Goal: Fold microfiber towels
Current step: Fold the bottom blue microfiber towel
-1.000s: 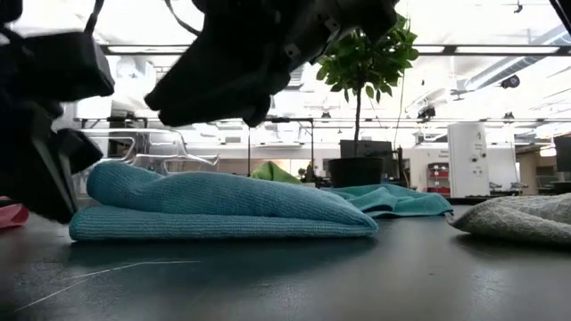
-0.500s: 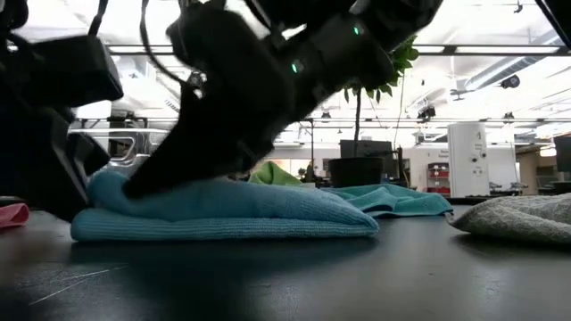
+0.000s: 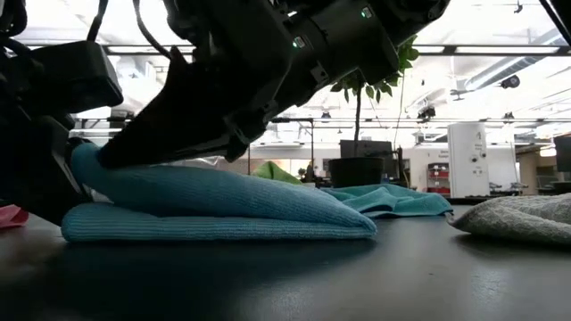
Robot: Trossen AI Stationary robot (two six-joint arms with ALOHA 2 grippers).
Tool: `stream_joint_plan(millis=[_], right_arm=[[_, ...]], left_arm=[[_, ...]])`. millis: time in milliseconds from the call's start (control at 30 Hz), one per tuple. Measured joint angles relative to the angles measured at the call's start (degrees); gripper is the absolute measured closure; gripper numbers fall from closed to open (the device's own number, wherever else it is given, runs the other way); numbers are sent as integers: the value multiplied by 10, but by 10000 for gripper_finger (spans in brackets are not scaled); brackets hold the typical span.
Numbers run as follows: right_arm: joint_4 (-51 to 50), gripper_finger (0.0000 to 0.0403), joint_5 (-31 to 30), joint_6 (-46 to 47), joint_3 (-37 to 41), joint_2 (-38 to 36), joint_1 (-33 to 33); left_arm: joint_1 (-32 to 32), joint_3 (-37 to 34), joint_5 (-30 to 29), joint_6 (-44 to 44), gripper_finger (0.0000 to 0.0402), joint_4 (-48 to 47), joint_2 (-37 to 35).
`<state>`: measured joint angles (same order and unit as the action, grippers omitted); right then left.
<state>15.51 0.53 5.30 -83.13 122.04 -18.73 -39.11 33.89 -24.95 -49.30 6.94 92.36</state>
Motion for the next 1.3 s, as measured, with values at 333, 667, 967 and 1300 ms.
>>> stream_joint_plan(millis=[333, 667, 967, 1300], right_arm=[[48, 394, 12, 1, 0, 29, -2], [47, 319, 45, 42, 0, 33, 4], [-47, 221, 43, 10, 0, -24, 7], [-98, 218, -14, -40, 0, -57, 50]], left_arm=[[1, -2, 1, 0, 391, 3, 0], [1, -4, 8, 1, 391, 1, -3], [1, -2, 65, -4, 391, -53, -47], [1, -6, 33, -29, 391, -116, -60]])
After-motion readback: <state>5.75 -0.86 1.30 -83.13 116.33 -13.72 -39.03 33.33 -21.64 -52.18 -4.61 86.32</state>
